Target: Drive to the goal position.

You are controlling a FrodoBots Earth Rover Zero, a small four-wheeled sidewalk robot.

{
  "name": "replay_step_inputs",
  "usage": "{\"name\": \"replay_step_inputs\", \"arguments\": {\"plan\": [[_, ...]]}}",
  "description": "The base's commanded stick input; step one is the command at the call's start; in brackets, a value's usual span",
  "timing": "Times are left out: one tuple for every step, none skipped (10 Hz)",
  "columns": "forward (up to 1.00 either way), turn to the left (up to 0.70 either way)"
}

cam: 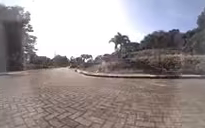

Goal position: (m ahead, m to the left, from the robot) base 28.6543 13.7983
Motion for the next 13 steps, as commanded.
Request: {"name": "replay_step_inputs", "arguments": {"plan": [[0.70,0.00],[0.70,0.00],[0.70,0.00],[0.70,0.00],[0.70,0.20],[0.70,0.27],[0.70,0.27],[0.70,0.27],[0.70,0.27],[0.70,0.27],[0.70,0.27],[0.70,0.27],[0.70,0.27]]}}
